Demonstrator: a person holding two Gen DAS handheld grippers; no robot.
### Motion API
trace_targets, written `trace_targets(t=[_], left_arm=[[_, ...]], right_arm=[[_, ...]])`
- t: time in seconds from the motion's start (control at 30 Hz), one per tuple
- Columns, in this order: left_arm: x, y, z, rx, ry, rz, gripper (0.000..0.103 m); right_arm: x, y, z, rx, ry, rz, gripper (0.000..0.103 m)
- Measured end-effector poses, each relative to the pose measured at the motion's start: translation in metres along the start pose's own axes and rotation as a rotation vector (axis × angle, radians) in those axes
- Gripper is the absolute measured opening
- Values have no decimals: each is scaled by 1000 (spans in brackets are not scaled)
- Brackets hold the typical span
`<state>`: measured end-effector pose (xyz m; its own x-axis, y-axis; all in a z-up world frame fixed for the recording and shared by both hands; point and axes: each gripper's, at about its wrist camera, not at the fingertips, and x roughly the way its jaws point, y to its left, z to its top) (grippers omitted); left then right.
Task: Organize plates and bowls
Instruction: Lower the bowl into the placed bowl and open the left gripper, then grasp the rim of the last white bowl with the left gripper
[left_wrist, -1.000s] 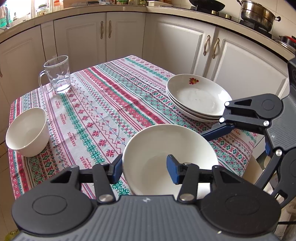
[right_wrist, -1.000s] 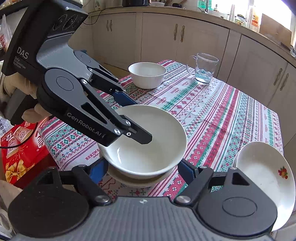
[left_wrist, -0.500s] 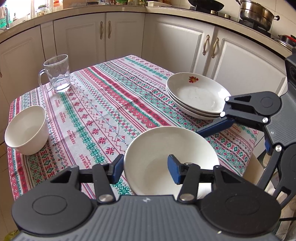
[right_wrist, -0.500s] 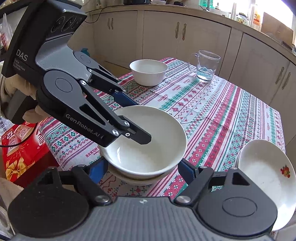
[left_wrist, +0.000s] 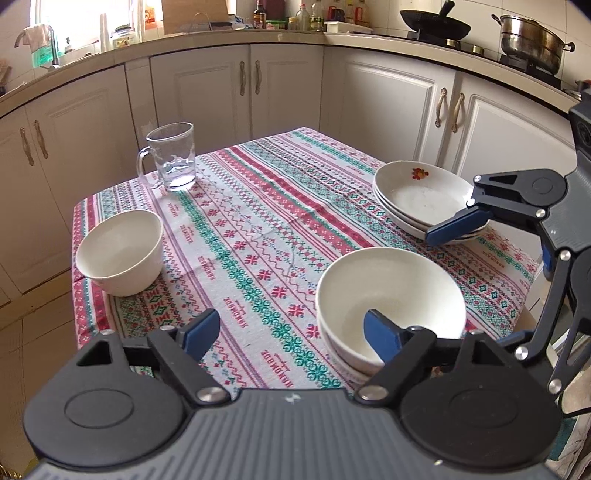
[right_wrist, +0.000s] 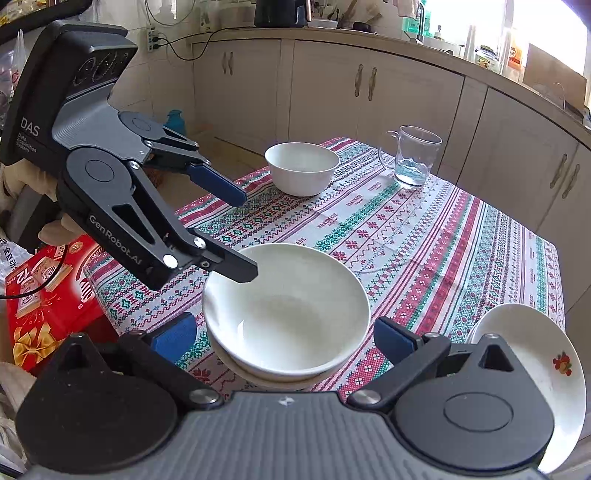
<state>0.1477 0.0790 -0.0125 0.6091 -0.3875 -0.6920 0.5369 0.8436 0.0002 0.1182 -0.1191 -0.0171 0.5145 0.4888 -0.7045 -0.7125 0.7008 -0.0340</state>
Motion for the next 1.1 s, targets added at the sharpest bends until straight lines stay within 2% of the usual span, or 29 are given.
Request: trace_targets(t=[0.3, 0.57, 1.1], left_arm=[[-2, 42, -4, -58, -2, 81, 86], [7, 85, 1, -93, -13, 136, 86], [47, 156, 23, -164, -31, 152, 85]], right_arm=[[11, -5, 29, -22, -28, -18, 103], [30, -7, 67, -64, -33, -25, 103], [92, -11, 125, -216, 28, 8, 103]])
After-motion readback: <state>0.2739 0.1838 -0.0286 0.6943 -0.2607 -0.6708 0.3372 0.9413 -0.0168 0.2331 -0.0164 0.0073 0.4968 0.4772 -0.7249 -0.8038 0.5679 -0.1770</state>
